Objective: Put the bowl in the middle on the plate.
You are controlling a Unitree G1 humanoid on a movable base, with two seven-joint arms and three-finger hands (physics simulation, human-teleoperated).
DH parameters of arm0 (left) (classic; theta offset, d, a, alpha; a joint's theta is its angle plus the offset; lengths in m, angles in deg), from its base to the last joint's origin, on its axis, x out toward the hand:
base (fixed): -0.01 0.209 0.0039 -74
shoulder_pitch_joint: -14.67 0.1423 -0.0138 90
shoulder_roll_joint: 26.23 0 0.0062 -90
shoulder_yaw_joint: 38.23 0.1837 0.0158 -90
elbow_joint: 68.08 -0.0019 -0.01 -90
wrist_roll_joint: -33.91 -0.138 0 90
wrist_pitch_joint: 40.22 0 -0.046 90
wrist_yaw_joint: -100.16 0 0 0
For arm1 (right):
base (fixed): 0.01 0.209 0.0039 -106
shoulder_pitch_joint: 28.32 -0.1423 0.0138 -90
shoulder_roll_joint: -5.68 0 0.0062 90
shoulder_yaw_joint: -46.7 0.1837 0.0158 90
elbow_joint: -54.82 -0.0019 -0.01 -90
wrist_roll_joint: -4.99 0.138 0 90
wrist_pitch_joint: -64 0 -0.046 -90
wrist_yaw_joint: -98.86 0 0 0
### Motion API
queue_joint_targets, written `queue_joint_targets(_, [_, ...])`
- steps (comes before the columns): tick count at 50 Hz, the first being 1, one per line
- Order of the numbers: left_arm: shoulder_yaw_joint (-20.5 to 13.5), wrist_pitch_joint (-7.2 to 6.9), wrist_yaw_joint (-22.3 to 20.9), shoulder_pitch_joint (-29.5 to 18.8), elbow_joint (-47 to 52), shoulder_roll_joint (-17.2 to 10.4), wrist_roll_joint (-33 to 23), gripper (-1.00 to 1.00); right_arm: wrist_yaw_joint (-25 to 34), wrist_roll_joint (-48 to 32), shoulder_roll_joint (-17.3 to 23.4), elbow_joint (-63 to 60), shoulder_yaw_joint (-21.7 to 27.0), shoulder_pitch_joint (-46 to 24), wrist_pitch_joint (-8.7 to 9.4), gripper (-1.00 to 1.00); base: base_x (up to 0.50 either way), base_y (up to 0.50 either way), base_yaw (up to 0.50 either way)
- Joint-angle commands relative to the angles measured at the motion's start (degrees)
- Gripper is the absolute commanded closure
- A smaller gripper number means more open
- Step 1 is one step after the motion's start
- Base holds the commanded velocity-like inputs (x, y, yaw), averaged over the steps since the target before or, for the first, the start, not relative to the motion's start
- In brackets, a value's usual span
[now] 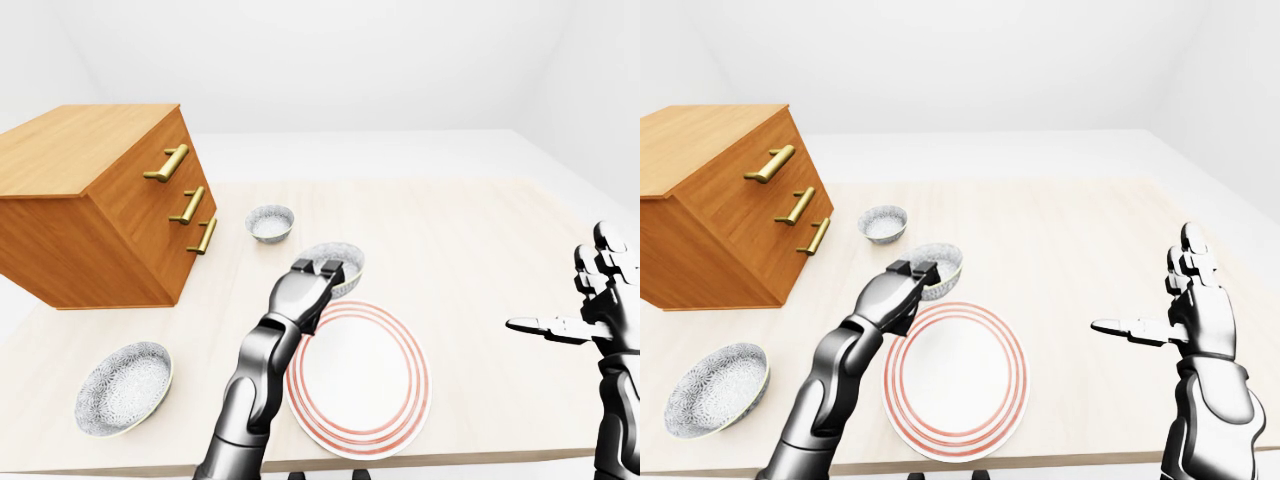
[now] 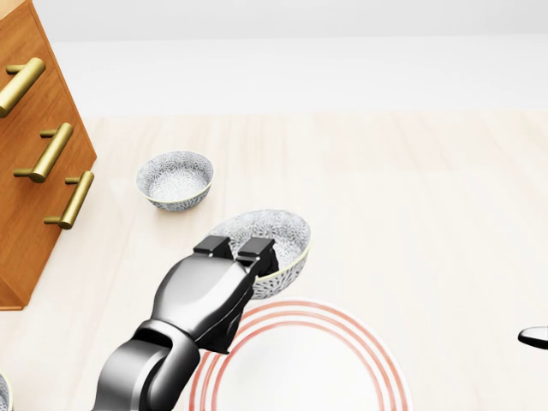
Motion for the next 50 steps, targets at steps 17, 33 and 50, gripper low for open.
queue_joint_targets(17, [4.7,1.16,1.5,5.5,4.5,1.2,-2.7,1.00,0.0,-0.1,0.1,0.2,-0.1,-0.1,0.00,-1.00,0.00,0.00,0.00])
queue_joint_targets(33, [8.3,0.44,0.4,9.3,8.7,1.0,-3.4,1.00,0.1,-0.1,-0.1,0.1,0.1,0.2,0.00,-1.00,0.00,0.00,0.00])
queue_joint_targets(50, [12.2,-0.75,0.6,13.6,12.8,-0.2,-4.2,1.00,0.0,-0.3,0.0,0.5,-0.1,-0.1,0.00,-1.00,0.00,0.00,0.00])
